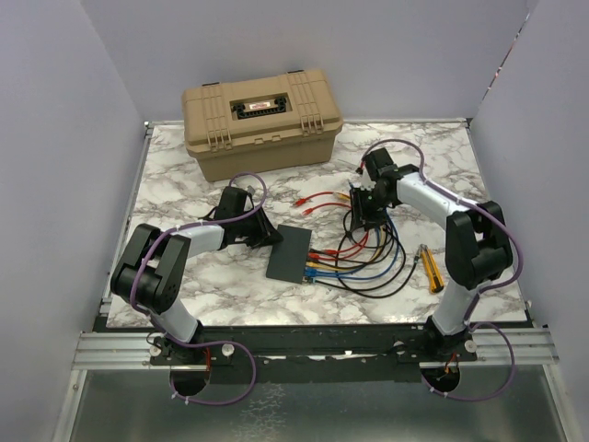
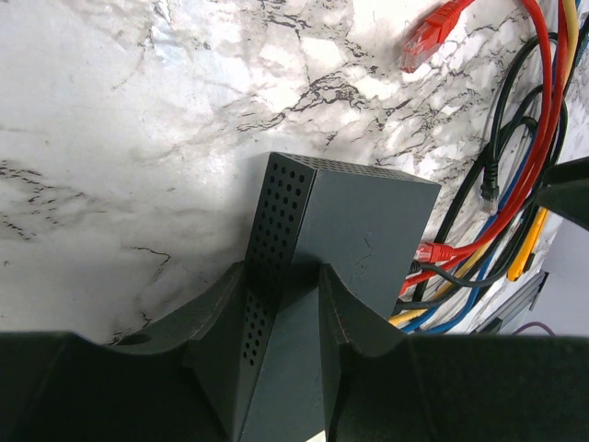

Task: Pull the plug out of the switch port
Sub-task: Pick up the connector from the center of the board.

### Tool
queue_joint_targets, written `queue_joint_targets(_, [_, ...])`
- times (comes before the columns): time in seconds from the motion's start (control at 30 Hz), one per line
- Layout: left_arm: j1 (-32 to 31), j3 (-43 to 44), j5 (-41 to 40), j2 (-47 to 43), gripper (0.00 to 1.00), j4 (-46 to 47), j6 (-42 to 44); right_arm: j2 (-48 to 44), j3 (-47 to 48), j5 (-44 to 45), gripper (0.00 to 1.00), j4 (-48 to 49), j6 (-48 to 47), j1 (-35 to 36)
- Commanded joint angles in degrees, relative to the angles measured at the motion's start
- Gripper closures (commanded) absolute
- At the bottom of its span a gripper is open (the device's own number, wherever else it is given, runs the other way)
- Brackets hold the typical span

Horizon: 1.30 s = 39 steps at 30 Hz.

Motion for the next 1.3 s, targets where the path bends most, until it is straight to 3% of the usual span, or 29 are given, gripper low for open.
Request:
queue_joint_targets(0.0, [-0.89,-5.03,-15.04,8.05,1.00,-13.74,4.37,0.71,-1.41,6.44,0.52,-0.20,2.46,-2.50])
queue_joint_targets(0.4, [-0.89,-5.01,-14.92,8.11,1.00,-13.82,4.55,4.81,-0.59,2.79,0.60,2.04,2.32,-4.25])
queue_joint_targets(0.6, [-0.93,-5.02,-14.86,8.16,1.00,-13.77,4.68,4.87,0.01,3.55,0.72,1.32,2.50,-4.27])
queue_joint_targets(1.07, [-0.91,-4.93,-14.69,8.23,1.00,-13.78,4.99,2.92,0.69,5.55,0.72,-0.61,0.74,-4.25])
queue_joint_targets(1.17, [-0.89,-4.84,-14.68,8.32,1.00,-13.82,5.07,3.70,1.54,5.14,0.90,-0.83,0.56,-4.25])
queue_joint_targets(1.27, [-0.89,-4.63,-14.68,8.50,1.00,-13.82,5.08,3.96,2.27,5.13,0.97,-1.43,0.29,-4.25])
